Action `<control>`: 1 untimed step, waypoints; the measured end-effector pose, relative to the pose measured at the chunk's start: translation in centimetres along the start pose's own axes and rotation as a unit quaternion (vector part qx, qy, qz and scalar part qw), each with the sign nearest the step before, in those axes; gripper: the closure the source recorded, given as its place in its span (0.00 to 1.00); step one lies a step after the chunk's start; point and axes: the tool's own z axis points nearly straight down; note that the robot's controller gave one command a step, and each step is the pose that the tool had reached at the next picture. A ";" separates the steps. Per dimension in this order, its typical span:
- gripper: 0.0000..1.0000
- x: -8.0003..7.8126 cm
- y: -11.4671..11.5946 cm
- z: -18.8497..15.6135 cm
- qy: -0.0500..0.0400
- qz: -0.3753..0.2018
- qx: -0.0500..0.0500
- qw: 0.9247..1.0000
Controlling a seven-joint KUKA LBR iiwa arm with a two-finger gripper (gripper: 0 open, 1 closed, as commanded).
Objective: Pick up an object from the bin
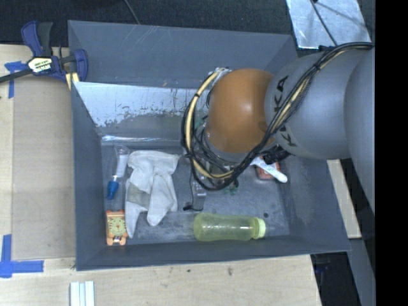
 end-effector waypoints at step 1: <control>0.00 -0.2 0.0 -0.5 -0.004 0.001 0.000 1.000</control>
Offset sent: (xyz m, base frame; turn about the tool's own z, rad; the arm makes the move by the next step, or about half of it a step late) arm 0.0144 0.0289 -0.0157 -0.4454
